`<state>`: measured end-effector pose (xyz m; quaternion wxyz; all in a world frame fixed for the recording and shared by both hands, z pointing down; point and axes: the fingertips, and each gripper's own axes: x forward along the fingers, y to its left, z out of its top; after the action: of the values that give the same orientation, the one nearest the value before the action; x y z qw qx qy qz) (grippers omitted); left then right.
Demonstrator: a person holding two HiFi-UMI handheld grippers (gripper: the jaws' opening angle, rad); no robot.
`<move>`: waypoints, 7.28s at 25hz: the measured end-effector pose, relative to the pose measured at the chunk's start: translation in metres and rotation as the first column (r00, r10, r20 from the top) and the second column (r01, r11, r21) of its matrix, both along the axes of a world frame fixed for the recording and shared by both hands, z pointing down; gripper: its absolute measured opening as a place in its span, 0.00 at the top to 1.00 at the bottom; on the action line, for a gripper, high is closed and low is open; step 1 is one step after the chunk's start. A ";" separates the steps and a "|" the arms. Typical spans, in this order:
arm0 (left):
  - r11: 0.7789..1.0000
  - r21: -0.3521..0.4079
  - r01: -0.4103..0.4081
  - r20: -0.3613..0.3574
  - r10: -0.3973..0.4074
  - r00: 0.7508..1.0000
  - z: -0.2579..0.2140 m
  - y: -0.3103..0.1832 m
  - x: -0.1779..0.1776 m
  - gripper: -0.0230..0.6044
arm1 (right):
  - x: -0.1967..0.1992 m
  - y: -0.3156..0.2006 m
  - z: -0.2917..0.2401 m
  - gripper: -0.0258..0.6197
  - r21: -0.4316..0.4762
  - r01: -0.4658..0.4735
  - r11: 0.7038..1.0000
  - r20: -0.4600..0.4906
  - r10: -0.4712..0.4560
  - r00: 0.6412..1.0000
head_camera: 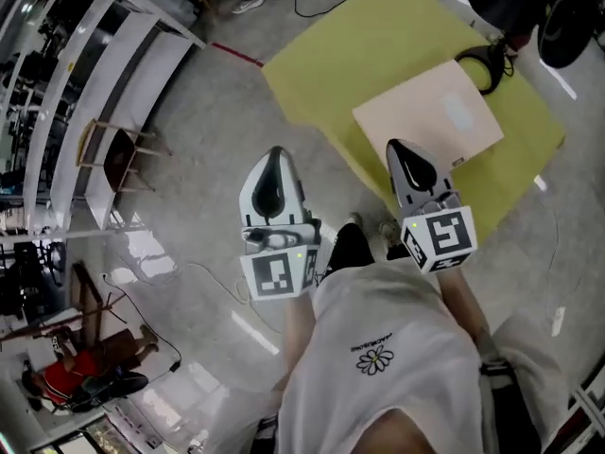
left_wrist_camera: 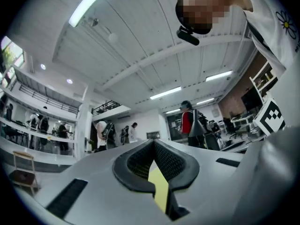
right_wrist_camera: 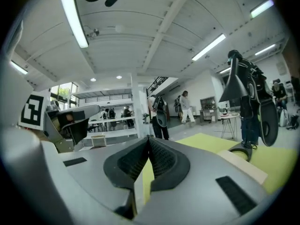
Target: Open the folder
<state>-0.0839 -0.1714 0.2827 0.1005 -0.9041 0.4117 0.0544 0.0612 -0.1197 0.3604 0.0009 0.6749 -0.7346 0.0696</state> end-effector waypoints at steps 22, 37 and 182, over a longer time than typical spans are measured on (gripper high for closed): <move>0.600 -0.038 -0.799 -0.085 0.795 0.600 -0.001 0.046 0.221 0.94 | 0.117 0.133 -0.018 0.94 0.006 -0.674 0.739 0.157 0.665 0.730; 0.224 -0.208 -0.952 0.355 0.924 0.140 0.098 0.072 0.197 0.82 | 0.082 0.124 0.058 0.94 -0.118 -0.579 0.807 0.511 0.549 0.661; 0.845 -0.523 -0.110 0.231 0.265 0.936 0.154 -0.252 0.110 0.94 | 0.136 0.065 0.059 0.93 -0.353 -0.470 0.809 0.308 0.575 0.758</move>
<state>0.0262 -0.4229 0.4367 -0.0841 -0.9329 0.3004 -0.1800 0.1968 -0.0544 0.4198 -0.0826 0.8190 -0.4839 0.2972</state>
